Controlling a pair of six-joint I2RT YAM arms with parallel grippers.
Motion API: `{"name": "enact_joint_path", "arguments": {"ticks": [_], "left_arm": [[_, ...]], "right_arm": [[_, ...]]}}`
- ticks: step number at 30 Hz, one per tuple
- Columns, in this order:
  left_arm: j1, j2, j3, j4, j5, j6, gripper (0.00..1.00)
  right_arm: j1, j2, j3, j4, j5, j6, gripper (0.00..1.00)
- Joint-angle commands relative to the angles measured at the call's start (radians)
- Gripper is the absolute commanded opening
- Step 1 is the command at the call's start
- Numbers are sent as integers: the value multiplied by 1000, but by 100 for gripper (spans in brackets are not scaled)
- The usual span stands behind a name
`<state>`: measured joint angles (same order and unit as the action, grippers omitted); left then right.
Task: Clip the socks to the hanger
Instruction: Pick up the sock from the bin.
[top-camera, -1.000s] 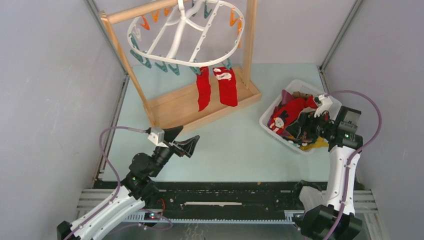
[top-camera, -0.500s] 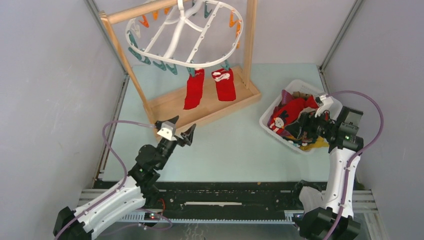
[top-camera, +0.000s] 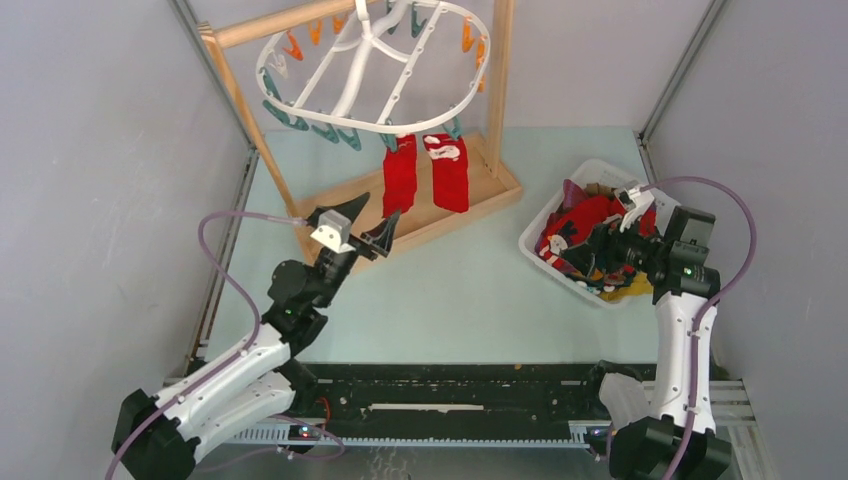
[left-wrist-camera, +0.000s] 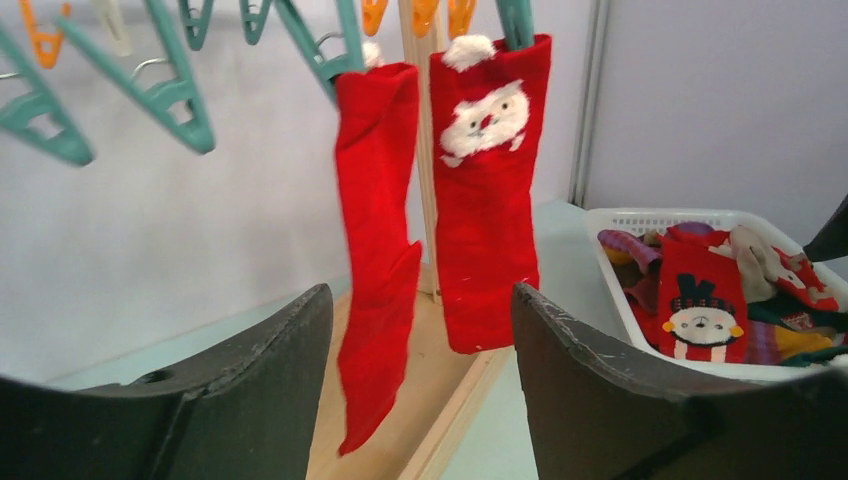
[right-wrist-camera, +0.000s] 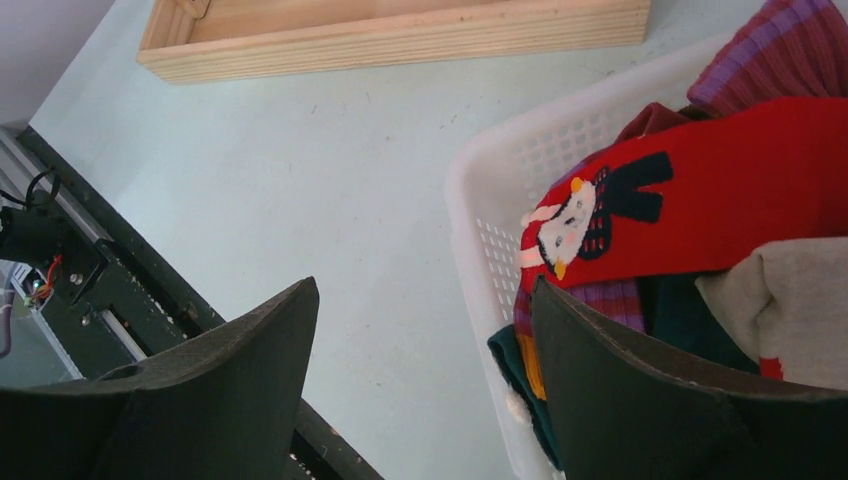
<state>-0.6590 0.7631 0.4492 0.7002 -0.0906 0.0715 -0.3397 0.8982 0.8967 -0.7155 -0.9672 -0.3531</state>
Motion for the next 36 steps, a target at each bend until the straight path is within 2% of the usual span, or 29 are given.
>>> {"name": "enact_joint_path", "arguments": {"ticks": [1,8,16,19,24,36], "left_arm": [[48,62,106,53,143,-22,68],[133,110,146,25,212,3,63],[161,207,215,-5,255,27,57],[162,262,253,-1,293,24,50],[161,311,300,14,319,-18,26],[88,402,357,42,365,-116,1]], "right_arm": [[24,16,28,63,-23,17,85],[38,11,28,71,-31,28,86],[74,44,28,69,-52,28,86],[81,47,27,51,-45,10,86],[82,33,28,31,-35,-6,87],[63,29,28,45,-40,19,87]]}}
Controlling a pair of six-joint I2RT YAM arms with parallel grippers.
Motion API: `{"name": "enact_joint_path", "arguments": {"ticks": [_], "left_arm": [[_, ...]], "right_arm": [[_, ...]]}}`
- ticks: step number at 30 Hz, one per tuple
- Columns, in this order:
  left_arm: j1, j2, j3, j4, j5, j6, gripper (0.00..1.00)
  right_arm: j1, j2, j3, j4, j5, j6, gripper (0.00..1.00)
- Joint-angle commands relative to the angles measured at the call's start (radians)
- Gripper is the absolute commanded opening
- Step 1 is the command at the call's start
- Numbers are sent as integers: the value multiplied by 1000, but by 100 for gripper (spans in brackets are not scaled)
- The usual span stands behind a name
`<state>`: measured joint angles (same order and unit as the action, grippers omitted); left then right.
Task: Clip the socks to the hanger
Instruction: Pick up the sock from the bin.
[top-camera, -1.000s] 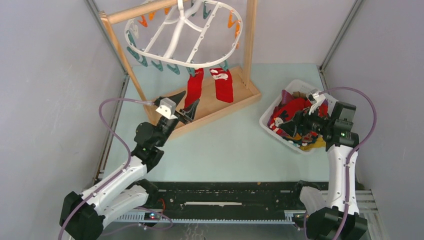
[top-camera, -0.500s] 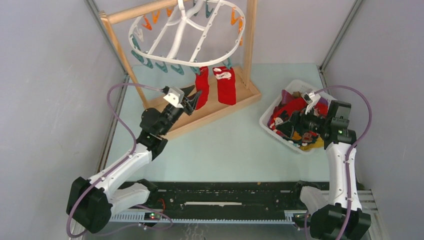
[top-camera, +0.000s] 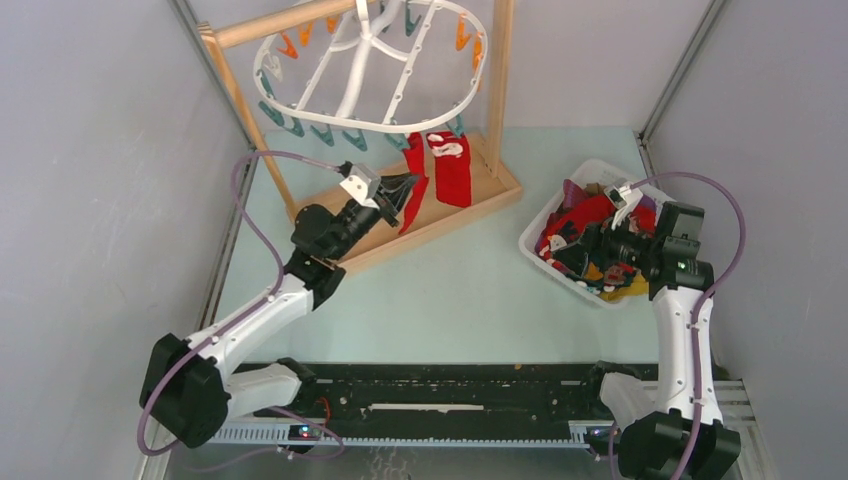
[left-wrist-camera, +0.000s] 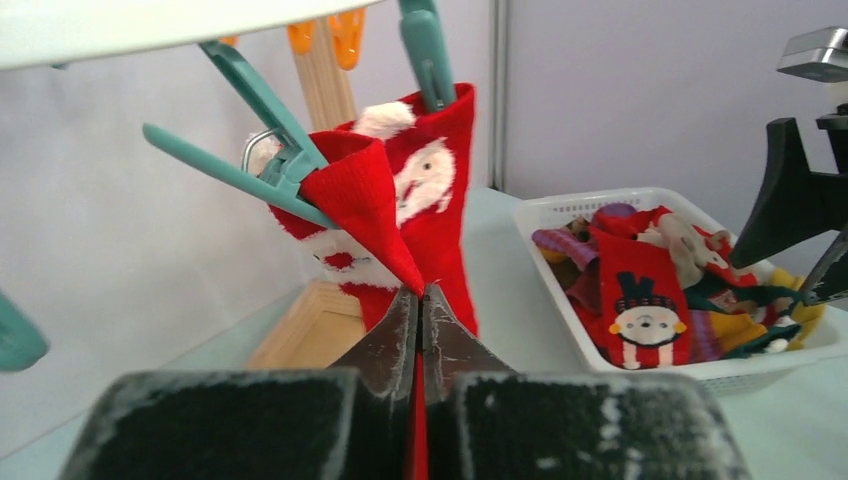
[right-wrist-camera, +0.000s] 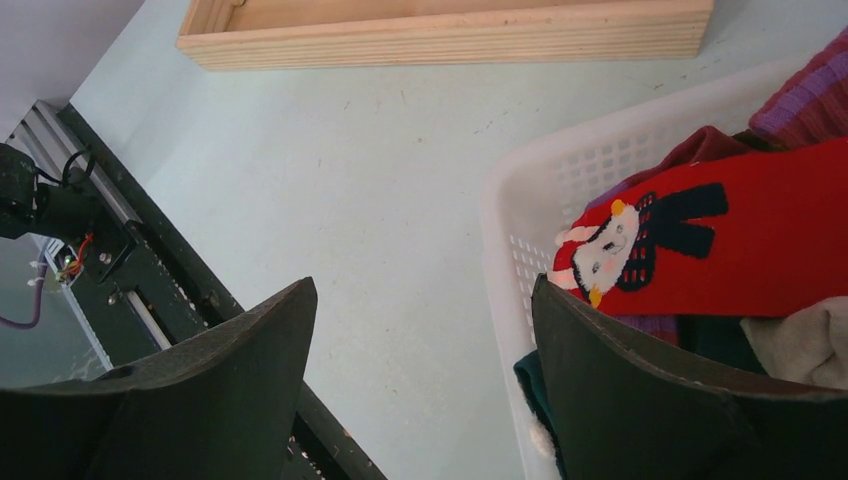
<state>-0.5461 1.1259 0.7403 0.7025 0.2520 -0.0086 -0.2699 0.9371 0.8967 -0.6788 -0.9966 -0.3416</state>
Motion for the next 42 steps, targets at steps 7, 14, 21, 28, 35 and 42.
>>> {"name": "enact_joint_path", "arguments": {"ticks": [7,14,21,28,35,42], "left_arm": [[-76,166,156,127,6,-65,0],[-161,342,308,193,-58,-76,5],[-203,477,473,205,-40,-123,22],[-212,561,599,153,-90,-154,26],[-232,481,499,143,-36,-166,49],[-247,276,310,-44,-20,-144,72]], "right_arm": [[-14,1,30,21,6,13,87],[-49,33,65,21,36,4,87],[-84,75,93,26,23,9,87],[-86,90,95,51,13,32,87],[-92,91,102,36,13,13,87],[-93,114,102,47,1,12,87]]}}
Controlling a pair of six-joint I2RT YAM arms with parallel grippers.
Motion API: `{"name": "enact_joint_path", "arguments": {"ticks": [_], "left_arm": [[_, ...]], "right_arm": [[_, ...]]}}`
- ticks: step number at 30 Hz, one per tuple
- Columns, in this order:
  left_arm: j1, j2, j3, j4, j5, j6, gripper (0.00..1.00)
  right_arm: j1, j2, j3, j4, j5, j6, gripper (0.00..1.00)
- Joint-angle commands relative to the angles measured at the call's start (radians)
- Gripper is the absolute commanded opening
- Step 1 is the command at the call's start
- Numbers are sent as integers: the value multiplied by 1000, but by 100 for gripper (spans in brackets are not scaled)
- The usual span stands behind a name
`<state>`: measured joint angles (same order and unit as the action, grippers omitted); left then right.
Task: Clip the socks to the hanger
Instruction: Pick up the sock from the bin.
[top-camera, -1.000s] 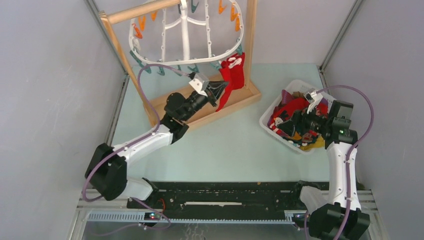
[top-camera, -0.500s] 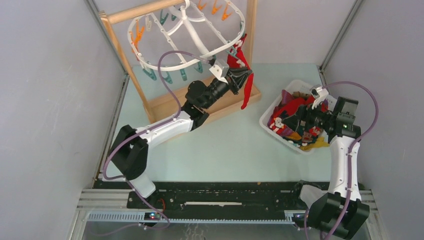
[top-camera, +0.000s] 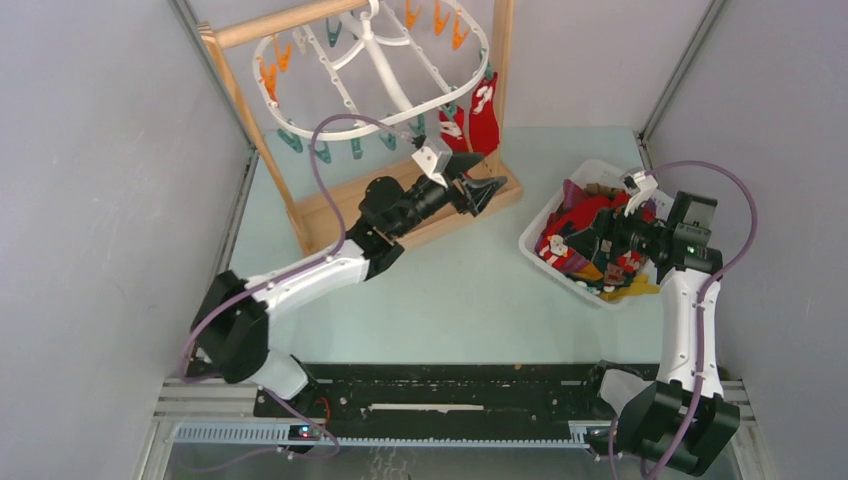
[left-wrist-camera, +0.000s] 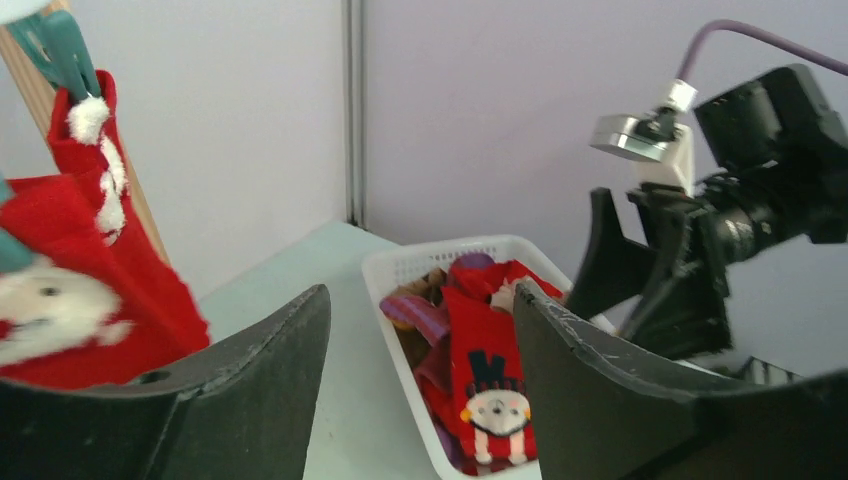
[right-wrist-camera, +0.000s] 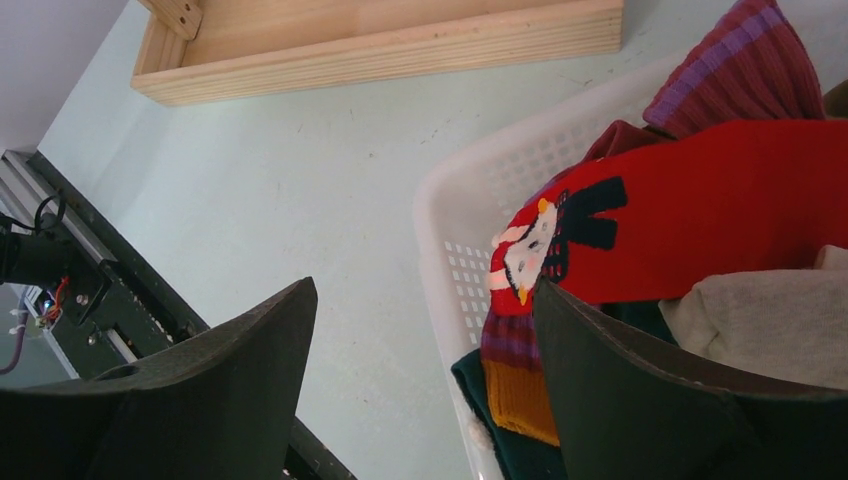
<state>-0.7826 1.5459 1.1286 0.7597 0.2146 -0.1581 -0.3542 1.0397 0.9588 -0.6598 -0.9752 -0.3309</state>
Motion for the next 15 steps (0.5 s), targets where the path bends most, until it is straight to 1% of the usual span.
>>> {"name": "enact_joint_path", "arguments": {"ticks": [1,4,6,7,8,10,13,15], "left_arm": [[-13,-171,-100,-133,-2,10,74],[-18,-251,-158,-237,-51,12,77],[-19,-304,-180,-306,-77,4,81],[-21,-325,-190,-337,-91,-2,82],[-22,-348,-204,-371,-107,-11,83],[-24,-387,-228,-402,-130,-29,86],[-24,-454,-270,-444,-177,-60,94],[-24,-504,-310,-448,-209,-79,99]], "right_arm": [[-9,13,40,30,-16,0,87],[-7,23,38,41,15,1,86],[0,34,40,56,71,23,86],[8,42,39,65,118,39,85],[24,52,39,71,200,56,85],[62,77,40,73,314,85,84],[98,111,32,100,418,171,82],[103,131,28,126,458,237,79]]}}
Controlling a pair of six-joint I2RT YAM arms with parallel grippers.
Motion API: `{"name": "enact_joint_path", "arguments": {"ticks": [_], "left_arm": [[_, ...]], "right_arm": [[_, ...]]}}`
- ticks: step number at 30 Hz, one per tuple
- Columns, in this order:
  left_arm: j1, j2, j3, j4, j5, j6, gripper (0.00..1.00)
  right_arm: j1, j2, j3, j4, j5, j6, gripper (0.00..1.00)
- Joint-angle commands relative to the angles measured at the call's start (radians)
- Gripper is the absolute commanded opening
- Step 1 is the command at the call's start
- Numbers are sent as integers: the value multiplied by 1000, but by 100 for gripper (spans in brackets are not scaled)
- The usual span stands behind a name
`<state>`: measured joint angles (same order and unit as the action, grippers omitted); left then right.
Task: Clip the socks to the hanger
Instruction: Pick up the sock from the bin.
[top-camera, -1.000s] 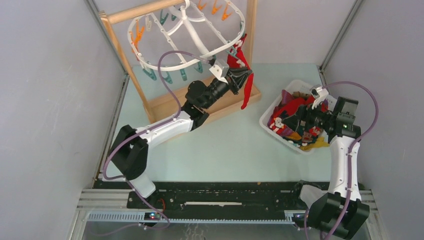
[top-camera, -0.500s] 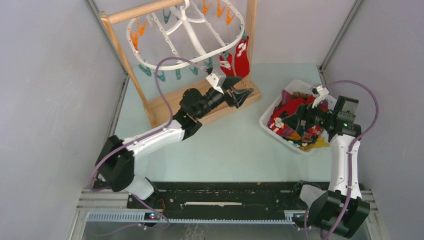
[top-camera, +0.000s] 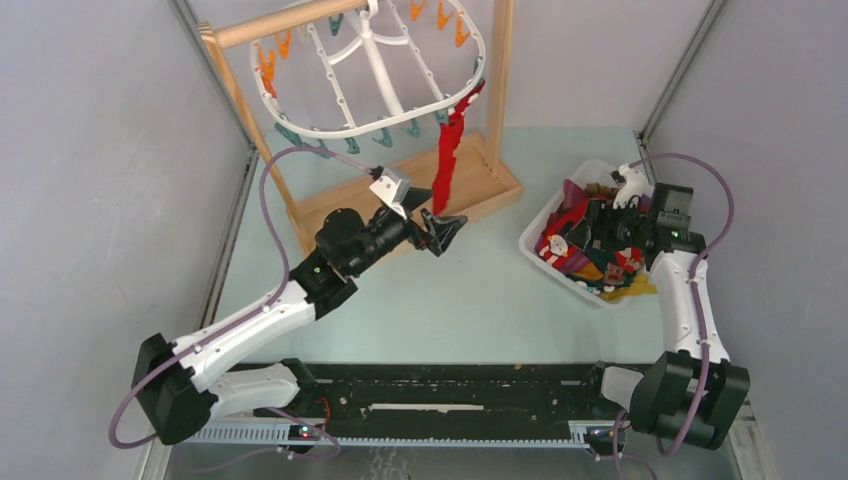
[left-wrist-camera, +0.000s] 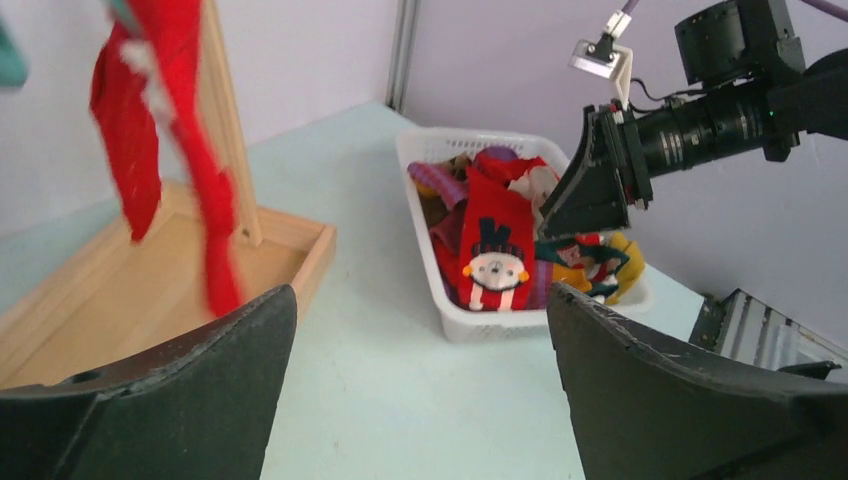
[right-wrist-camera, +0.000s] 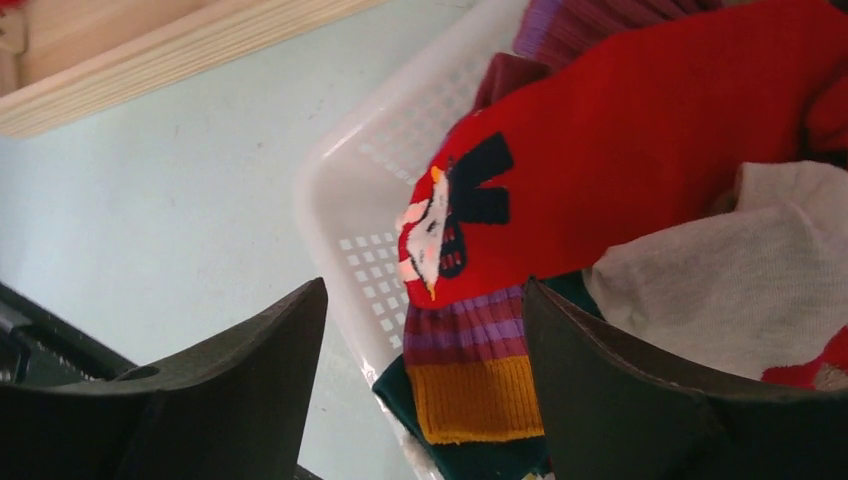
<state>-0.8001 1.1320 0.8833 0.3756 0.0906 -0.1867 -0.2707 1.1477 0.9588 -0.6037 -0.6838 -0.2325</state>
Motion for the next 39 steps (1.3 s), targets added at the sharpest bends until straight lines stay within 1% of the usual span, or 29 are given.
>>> {"name": "enact_joint_path", "arguments": {"ticks": [1,4,6,8,15,20,24,26,29,30,31,32,34,39], "left_arm": [[-7,-115,-88,-59,-111,-60,100],[-6,-189,-154,-37,-164,-90,100],[-5,-214,-197,-10,-185,-104,100],[-5,-236,-229,4,-198,-117,100],[-5,-255,-256,20,-215,-147,100],[-4,-257,-260,30,-218,-148,99],[-5,-260,-273,57,-219,-162,98],[-5,-259,-278,64,-217,-170,97],[-5,-259,-275,66,-212,-174,96],[-4,-259,-274,65,-211,-174,96],[-5,-261,-273,66,-210,-172,96],[-5,-263,-273,68,-209,-172,96],[-5,-269,-279,94,-187,-172,96],[-5,-284,-314,201,-100,-173,98]], "right_arm": [[20,40,27,79,184,168,75],[21,78,24,87,211,246,66],[19,90,9,95,211,280,64],[12,92,-11,114,201,309,59],[-6,99,-73,173,166,380,55],[-25,127,-80,185,140,427,54],[-41,97,-115,210,112,463,52],[-46,73,-145,240,98,475,43],[-47,47,-170,277,81,493,22],[-48,40,-172,283,74,497,17],[-49,34,-172,288,67,502,14],[-52,24,-172,294,60,508,7],[-67,-6,-172,304,47,515,3],[-128,-108,-172,323,-42,548,0]]}}
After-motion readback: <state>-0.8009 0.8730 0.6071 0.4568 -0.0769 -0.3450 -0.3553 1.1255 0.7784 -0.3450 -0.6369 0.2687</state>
